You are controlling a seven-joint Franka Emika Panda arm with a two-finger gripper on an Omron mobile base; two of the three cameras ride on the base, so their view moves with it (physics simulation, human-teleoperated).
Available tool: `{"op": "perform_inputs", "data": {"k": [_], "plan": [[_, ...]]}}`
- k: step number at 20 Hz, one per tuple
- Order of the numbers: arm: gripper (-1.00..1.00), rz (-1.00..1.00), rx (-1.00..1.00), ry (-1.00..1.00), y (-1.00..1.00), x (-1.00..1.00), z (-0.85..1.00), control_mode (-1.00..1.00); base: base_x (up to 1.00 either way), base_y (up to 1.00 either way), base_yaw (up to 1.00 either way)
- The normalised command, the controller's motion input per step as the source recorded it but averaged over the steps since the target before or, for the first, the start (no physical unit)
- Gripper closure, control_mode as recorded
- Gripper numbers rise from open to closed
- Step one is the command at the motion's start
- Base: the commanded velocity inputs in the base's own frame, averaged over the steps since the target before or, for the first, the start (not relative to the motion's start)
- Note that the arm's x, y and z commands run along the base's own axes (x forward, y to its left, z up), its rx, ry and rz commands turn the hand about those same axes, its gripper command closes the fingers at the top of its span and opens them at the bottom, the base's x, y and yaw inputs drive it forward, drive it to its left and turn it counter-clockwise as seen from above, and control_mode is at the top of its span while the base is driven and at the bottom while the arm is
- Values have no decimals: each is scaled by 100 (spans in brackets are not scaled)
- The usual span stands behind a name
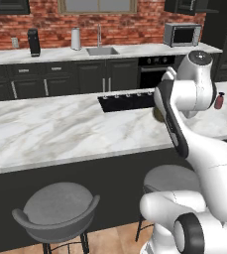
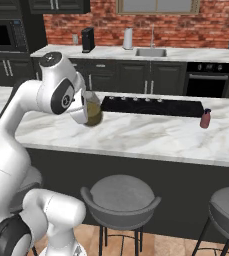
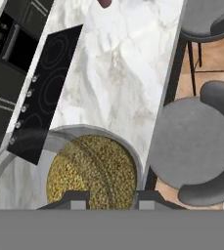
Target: Pick the jar and jar from the dining table and place them in the open cabinet. Close the cabinet after placing the objects.
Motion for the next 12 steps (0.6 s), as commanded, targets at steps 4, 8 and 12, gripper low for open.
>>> {"op": "perform_inputs", "data": {"k": [4, 8, 12], "plan": [[100, 0, 0, -11, 0, -31, 4, -100, 0, 0, 0], [100, 0, 0, 0, 0, 0, 0, 100, -71, 14, 0], [100, 0, 0, 0, 0, 0, 0, 100, -57, 47, 0]]}}
